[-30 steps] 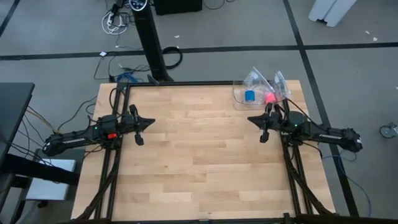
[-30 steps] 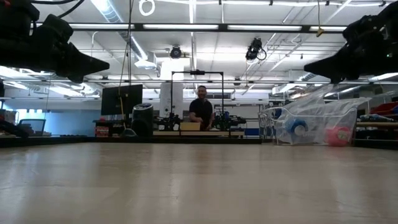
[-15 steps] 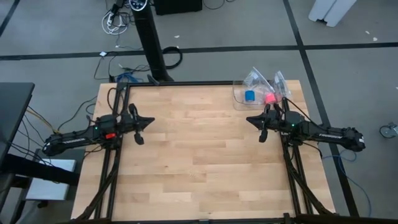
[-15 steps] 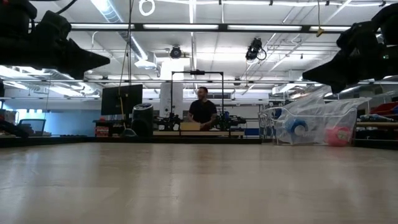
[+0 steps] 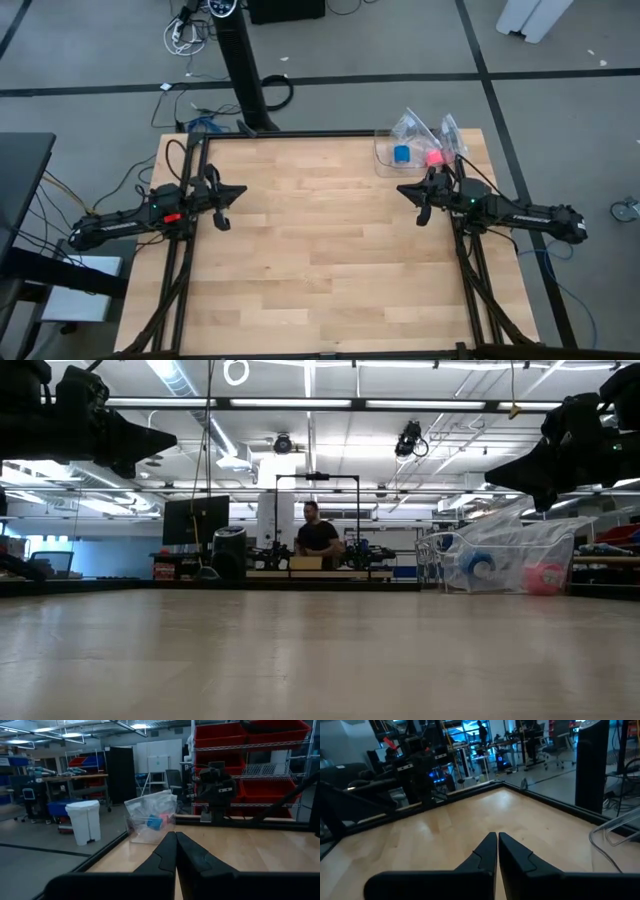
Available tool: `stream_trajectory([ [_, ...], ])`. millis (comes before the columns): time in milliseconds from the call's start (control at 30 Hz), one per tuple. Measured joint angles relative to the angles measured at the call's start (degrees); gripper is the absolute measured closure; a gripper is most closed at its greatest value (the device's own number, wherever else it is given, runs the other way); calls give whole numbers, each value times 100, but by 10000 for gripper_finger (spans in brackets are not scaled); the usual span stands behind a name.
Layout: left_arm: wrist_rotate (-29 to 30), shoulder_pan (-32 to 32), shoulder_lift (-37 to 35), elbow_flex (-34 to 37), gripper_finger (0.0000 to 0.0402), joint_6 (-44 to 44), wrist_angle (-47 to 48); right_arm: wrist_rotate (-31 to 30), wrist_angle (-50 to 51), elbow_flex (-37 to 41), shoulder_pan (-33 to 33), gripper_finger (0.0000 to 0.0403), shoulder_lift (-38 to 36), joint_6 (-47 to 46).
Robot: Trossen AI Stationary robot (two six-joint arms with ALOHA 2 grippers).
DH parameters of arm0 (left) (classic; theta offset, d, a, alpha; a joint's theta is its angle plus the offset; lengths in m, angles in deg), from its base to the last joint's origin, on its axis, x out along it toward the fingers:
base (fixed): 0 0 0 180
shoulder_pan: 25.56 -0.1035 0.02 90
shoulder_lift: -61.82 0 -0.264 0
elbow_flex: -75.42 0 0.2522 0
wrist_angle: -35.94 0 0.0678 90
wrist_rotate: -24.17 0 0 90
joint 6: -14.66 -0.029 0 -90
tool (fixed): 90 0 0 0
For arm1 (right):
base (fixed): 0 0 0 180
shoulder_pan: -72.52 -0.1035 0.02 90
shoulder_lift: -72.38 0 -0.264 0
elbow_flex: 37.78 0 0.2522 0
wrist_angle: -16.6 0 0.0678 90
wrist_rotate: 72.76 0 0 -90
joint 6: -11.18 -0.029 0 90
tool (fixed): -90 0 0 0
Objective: Roll bandage
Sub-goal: Return to Home Position
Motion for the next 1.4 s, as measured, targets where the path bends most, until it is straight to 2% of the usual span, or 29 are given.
stream_trajectory([
  [1400, -15, 0, 0, -11, 390, 2, -17, -4, -23, 7, 0, 386, 0, 42],
])
